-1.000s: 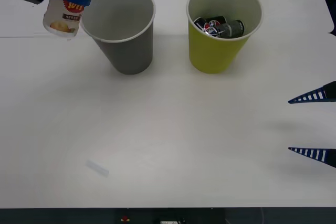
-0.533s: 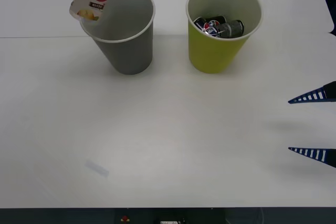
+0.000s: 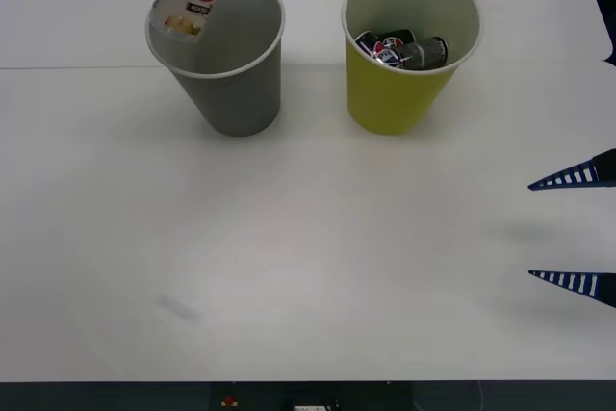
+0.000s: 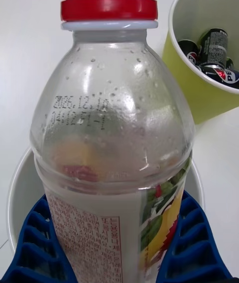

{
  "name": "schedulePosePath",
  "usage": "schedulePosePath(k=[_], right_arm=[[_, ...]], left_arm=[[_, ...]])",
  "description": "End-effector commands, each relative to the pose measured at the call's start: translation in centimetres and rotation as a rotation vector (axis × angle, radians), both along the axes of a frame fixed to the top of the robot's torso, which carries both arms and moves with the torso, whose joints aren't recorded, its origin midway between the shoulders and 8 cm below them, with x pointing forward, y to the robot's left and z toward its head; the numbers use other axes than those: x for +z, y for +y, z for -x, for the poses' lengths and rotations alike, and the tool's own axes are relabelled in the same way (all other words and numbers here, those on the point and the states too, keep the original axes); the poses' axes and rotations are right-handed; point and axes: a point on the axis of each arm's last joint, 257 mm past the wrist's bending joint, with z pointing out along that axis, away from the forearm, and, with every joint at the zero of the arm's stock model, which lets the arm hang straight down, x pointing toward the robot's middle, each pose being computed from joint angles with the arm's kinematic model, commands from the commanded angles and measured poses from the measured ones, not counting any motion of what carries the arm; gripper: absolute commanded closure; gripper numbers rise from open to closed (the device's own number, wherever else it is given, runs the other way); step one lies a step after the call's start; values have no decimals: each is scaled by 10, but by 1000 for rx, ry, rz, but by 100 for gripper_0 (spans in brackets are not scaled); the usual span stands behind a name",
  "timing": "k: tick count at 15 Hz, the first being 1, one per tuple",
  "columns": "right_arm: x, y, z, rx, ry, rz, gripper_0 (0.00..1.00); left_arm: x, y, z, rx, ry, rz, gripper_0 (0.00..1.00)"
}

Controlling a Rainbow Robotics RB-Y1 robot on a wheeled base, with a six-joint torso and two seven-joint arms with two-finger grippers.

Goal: Put the can into the green bin and the plastic bottle into the gray bin

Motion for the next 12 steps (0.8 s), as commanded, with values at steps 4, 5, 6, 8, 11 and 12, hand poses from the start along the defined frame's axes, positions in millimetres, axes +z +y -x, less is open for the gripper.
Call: schedulePosePath(k=[4, 5, 6, 8, 11, 12], right_arm=[[0, 0, 0, 0, 0, 0, 0], [0, 0, 0, 0, 0, 0, 0], [0, 0, 0, 0, 0, 0, 0], [0, 0, 0, 0, 0, 0, 0], [0, 0, 0, 0, 0, 0, 0], [0, 0, 0, 0, 0, 0, 0]], left_arm=[[1, -7, 7, -53, -7, -3, 0], [3, -6, 10, -69, -12, -6, 0], [5, -5, 15, -96, -13, 6, 0], [6, -1, 28, -133, 12, 74, 0], [3, 17, 45, -234, -33, 116, 0], [0, 27, 53, -271, -56, 125, 0]])
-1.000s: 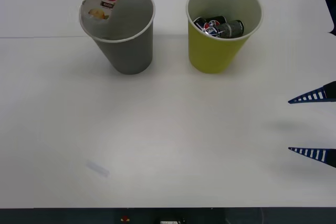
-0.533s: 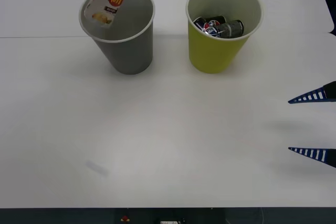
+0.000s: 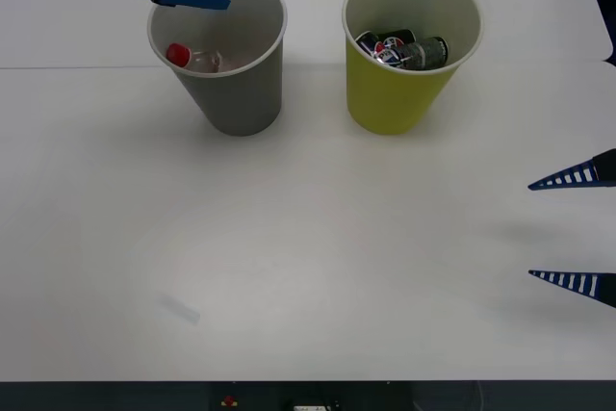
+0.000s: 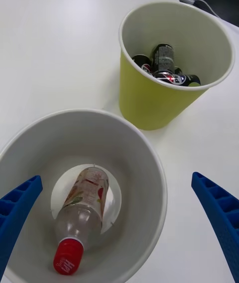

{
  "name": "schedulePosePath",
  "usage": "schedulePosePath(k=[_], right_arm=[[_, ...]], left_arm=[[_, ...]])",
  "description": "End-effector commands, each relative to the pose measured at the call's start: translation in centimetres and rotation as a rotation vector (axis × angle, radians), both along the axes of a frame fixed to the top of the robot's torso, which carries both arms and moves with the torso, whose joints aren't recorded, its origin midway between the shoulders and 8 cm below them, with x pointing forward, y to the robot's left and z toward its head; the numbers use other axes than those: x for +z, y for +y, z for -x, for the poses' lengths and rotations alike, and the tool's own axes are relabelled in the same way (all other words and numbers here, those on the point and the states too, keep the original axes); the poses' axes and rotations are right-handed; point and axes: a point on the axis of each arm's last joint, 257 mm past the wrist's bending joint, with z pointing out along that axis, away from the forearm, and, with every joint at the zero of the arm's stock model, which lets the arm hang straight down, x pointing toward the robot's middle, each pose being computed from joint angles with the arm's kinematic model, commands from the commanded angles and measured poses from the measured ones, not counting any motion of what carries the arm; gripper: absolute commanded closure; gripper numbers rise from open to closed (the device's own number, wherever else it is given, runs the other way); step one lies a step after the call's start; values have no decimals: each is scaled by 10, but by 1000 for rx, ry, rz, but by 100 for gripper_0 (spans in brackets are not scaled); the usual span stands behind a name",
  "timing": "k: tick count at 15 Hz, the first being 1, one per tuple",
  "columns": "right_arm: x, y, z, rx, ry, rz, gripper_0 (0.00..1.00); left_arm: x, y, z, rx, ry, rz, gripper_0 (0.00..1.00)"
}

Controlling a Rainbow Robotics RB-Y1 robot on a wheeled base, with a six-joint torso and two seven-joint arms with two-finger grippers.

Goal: Put the can into the green bin and the plastic bottle into the gray bin

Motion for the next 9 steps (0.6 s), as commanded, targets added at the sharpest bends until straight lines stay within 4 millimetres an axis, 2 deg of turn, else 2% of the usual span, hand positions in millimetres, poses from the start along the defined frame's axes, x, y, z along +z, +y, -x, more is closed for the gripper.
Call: schedulePosePath(k=[1, 5, 9], right_arm=[[0, 0, 0, 0, 0, 0, 0], [0, 0, 0, 0, 0, 0, 0], [0, 0, 0, 0, 0, 0, 0]], left_arm=[[-9, 21, 18, -84, -53, 20, 0], [-35, 54, 42, -162, -120, 27, 0], [-73, 81, 71, -214, -180, 28, 0]])
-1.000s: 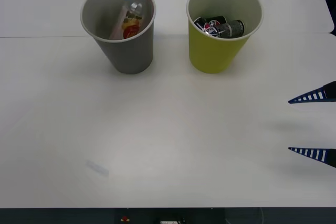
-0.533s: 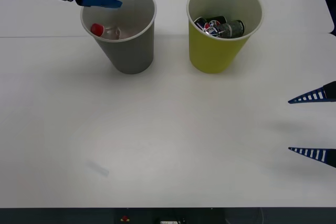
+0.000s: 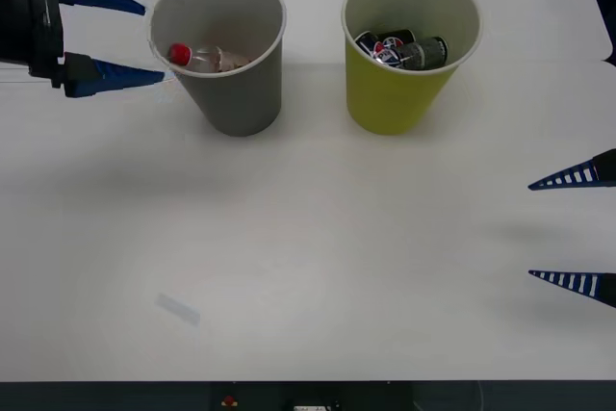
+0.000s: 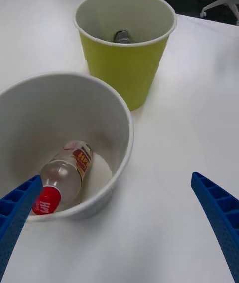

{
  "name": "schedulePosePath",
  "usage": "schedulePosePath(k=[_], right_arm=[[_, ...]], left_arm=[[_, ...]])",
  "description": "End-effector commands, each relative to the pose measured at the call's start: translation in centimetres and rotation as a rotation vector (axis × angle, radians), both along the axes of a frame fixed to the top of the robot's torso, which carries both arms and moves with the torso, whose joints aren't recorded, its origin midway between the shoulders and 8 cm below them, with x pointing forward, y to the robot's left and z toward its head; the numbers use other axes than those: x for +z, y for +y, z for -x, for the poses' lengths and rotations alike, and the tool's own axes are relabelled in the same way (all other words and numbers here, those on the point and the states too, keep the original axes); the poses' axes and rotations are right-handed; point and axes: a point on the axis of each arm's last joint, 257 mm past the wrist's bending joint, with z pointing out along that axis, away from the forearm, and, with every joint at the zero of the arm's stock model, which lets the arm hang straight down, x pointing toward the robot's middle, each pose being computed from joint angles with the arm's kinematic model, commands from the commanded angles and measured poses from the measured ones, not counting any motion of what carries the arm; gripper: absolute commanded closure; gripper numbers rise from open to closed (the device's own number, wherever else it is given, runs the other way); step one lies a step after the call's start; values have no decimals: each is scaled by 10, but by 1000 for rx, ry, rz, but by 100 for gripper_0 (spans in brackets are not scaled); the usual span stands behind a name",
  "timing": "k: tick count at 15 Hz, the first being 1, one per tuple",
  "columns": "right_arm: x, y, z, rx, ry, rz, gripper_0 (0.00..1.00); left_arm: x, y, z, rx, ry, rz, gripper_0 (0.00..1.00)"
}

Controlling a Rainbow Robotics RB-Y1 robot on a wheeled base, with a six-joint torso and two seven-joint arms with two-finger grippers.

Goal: Put the can into the green bin and the plastic bottle into the gray bin

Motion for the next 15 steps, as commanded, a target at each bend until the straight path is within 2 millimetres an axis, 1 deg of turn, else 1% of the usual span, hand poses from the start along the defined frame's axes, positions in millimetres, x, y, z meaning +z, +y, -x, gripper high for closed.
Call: schedulePosePath(k=[1, 3, 5, 8, 10, 12, 15], right_arm=[[0, 0, 0, 0, 0, 0, 0], [0, 0, 0, 0, 0, 0, 0], [0, 0, 0, 0, 0, 0, 0], [0, 0, 0, 0, 0, 0, 0], [0, 0, 0, 0, 0, 0, 0], [0, 0, 0, 0, 0, 0, 0], [0, 0, 0, 0, 0, 0, 0]], left_arm=[[-24, 15, 20, -38, -44, -1, 0], [-40, 27, 35, -64, -93, -33, 0], [-60, 38, 52, -87, -117, -69, 0], [-83, 52, 74, -133, -143, -123, 0], [-92, 58, 86, -171, -145, -156, 0], [-103, 67, 101, -200, -105, -182, 0], [-112, 75, 117, -224, -66, -202, 0]])
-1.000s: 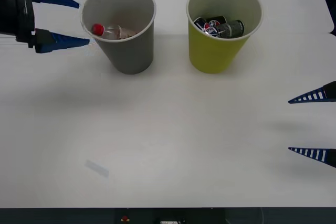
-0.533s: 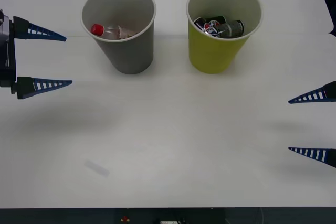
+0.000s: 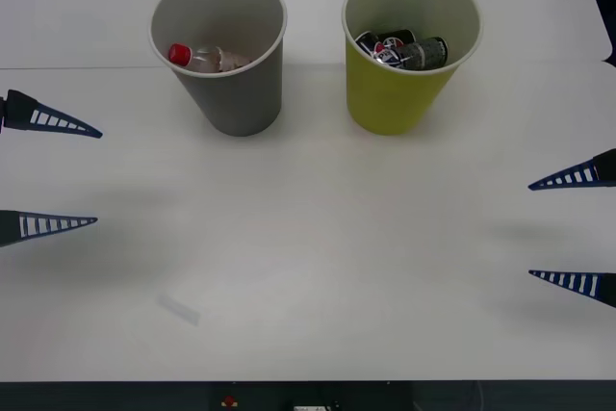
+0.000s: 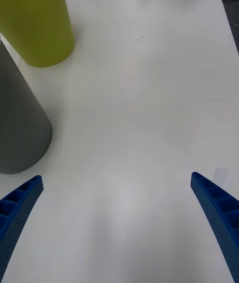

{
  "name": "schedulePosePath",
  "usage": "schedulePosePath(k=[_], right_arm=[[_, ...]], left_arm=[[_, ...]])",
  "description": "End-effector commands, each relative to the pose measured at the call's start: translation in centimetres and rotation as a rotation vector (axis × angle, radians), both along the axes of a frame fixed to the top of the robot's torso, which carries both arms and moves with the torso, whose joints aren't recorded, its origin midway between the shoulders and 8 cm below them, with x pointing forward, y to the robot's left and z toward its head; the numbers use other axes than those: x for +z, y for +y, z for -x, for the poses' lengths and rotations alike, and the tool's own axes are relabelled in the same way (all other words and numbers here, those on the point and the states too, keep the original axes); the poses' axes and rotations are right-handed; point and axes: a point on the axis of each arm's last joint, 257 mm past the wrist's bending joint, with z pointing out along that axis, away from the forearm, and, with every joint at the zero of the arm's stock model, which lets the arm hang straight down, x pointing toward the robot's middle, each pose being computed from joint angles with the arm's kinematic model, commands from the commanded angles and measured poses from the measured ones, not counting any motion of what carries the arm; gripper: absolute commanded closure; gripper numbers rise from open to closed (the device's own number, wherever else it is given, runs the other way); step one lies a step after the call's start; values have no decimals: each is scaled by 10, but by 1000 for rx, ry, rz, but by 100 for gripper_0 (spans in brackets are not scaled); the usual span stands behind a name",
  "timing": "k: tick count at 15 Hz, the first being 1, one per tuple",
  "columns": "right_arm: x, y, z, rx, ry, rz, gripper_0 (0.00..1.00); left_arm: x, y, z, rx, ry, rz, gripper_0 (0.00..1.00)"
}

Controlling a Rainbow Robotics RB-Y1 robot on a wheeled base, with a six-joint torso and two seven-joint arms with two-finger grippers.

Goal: Put the can into the green bin and the plastic bottle into the gray bin

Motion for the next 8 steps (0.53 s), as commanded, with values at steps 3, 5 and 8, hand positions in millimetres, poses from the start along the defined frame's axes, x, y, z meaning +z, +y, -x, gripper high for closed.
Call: schedulePosePath(k=[3, 5, 8], right_arm=[[0, 0, 0, 0, 0, 0, 0], [0, 0, 0, 0, 0, 0, 0], [0, 0, 0, 0, 0, 0, 0]], left_arm=[[-17, 9, 20, -20, 54, -19, 0], [-22, 11, 26, -24, 69, -23, 0], [-25, 13, 31, -29, 81, -30, 0]])
